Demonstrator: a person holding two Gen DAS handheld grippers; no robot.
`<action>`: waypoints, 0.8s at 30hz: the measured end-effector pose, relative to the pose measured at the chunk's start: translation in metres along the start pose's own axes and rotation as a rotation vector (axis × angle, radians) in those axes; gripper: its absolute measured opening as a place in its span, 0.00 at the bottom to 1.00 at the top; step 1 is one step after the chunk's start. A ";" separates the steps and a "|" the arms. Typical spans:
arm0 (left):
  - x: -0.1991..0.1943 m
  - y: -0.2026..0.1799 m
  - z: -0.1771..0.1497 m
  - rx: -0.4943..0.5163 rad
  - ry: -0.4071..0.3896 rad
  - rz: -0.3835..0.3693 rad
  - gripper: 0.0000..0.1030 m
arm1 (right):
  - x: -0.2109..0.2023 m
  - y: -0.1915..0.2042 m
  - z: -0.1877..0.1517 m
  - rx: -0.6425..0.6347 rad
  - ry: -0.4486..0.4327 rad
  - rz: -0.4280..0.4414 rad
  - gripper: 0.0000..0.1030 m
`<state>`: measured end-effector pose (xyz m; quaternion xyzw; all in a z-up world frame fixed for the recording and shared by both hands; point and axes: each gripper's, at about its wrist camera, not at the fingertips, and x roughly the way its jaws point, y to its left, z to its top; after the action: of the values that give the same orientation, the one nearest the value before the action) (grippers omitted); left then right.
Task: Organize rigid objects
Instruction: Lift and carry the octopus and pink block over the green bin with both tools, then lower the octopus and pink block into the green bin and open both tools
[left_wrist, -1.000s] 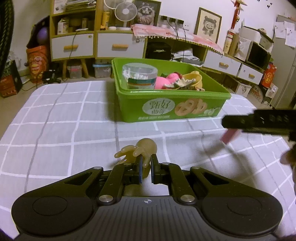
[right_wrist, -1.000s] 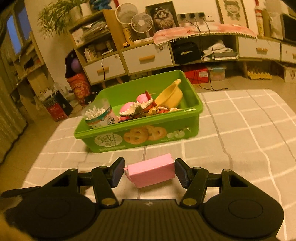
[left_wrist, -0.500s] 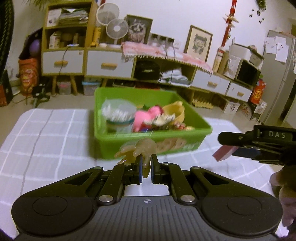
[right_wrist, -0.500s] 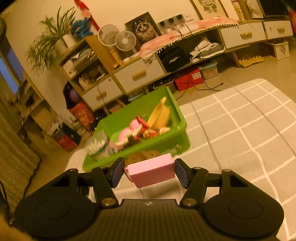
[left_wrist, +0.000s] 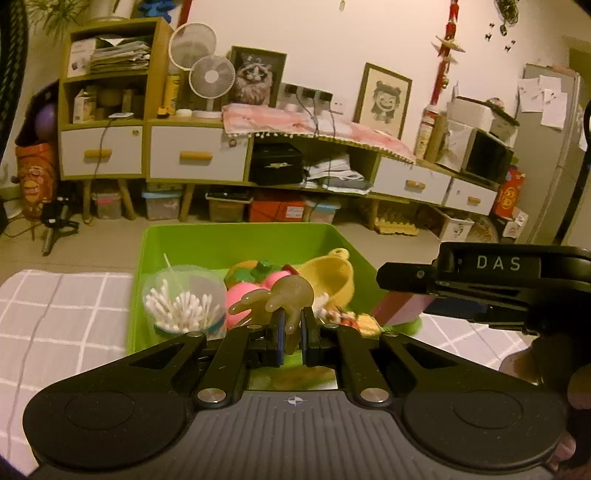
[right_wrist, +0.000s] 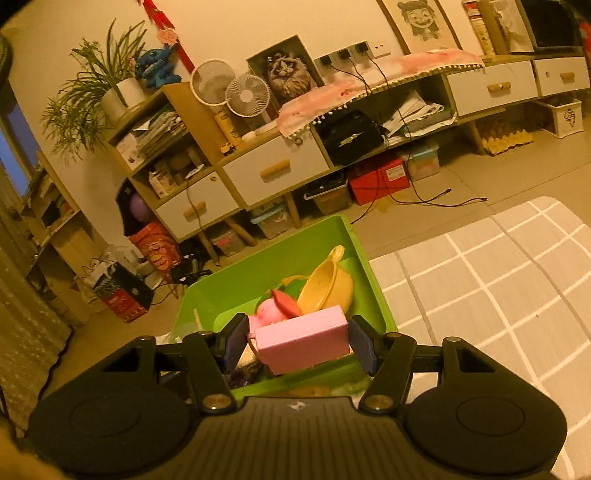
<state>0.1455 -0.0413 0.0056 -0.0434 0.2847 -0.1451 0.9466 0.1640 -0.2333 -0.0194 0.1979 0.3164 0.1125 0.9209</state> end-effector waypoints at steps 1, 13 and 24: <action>0.005 0.000 0.002 -0.001 0.001 0.005 0.10 | 0.005 0.000 0.002 -0.002 0.001 -0.007 0.43; 0.023 0.006 0.002 0.008 0.023 0.030 0.10 | 0.036 0.007 0.010 -0.072 0.030 -0.079 0.43; 0.001 -0.003 -0.001 0.047 -0.046 0.054 0.60 | 0.016 0.013 0.015 -0.047 -0.006 -0.063 0.63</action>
<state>0.1456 -0.0442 0.0048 -0.0170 0.2607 -0.1250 0.9571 0.1844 -0.2212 -0.0115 0.1666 0.3168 0.0902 0.9294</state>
